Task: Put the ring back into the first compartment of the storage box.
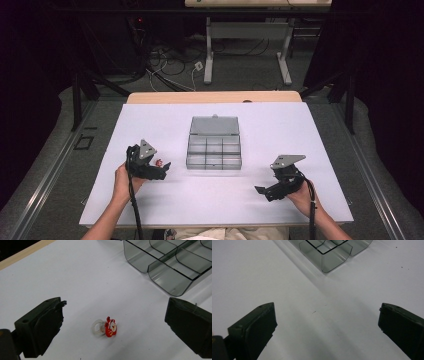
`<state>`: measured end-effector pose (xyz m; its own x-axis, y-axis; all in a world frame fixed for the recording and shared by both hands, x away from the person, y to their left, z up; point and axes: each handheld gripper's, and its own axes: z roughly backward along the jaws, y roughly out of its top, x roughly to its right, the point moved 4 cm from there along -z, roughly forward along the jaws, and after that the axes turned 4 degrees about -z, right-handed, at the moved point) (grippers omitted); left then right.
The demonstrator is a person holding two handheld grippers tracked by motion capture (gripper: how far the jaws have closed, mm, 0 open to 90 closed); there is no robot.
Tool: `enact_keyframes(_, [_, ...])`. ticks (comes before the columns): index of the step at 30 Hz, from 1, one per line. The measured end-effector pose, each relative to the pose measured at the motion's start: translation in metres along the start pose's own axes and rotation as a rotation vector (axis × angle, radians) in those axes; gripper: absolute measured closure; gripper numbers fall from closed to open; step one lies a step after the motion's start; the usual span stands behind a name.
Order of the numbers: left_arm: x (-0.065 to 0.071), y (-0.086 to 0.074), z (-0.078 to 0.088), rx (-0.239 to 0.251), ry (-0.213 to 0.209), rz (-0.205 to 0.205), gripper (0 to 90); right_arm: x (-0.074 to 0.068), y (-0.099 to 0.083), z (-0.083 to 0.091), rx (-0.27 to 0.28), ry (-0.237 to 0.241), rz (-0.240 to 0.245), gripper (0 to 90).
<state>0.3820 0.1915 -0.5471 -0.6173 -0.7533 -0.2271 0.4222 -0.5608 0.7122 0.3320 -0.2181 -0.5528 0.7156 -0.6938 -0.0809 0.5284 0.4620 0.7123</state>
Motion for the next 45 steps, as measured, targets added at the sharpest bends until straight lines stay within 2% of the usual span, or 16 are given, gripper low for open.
enact_keyframes(3, [-0.003, -0.001, -0.001, -0.008, 0.010, 0.012, 2.1, -0.001, 0.000, 0.000, -0.009, 0.002, 0.006, 1.2])
enact_keyframes(7, [-0.007, -0.003, -0.003, -0.022, 0.004, 0.053, 2.2, -0.001, -0.001, 0.001, -0.014, 0.007, 0.005, 1.1])
enact_keyframes(12, [-0.011, -0.006, -0.007, -0.039, 0.004, 0.086, 1.8, 0.000, 0.000, 0.000, 0.000, 0.004, 0.005, 1.2])
enact_keyframes(16, [-0.014, -0.008, -0.011, -0.066, 0.008, 0.090, 0.4, 0.000, -0.001, 0.000, -0.018, -0.001, 0.011, 1.2])
enact_keyframes(20, [-0.014, -0.012, -0.015, -0.107, -0.008, 0.101, 1.1, 0.000, -0.001, 0.000, -0.015, 0.000, 0.013, 1.2])
enact_keyframes(23, [-0.014, -0.014, -0.018, -0.120, -0.027, 0.104, 6.2, 0.000, -0.001, 0.000, -0.020, -0.003, 0.015, 1.2])
enact_keyframes(26, [-0.011, -0.015, -0.021, -0.134, -0.046, 0.086, 15.9, 0.000, -0.001, -0.001, -0.022, -0.003, 0.018, 1.2])
enact_keyframes(28, [-0.009, -0.015, -0.022, -0.145, -0.056, 0.073, 16.7, 0.000, -0.001, -0.002, -0.017, -0.005, 0.016, 1.2])
enact_keyframes(31, [-0.007, -0.015, -0.023, -0.151, -0.066, 0.054, 23.4, 0.000, -0.001, -0.002, -0.020, -0.002, 0.020, 1.2])
enact_keyframes(36, [-0.005, -0.015, -0.023, -0.149, -0.072, 0.049, 36.1, -0.001, -0.002, -0.002, -0.032, -0.001, 0.025, 1.2])
enact_keyframes(39, [-0.005, -0.016, -0.025, -0.146, -0.088, 0.059, 41.8, 0.000, -0.002, -0.002, -0.034, -0.003, 0.031, 1.3])
enact_keyframes(45, [-0.006, -0.017, -0.029, -0.150, -0.094, 0.060, 50.4, -0.001, -0.002, -0.004, -0.033, -0.001, 0.033, 1.3])
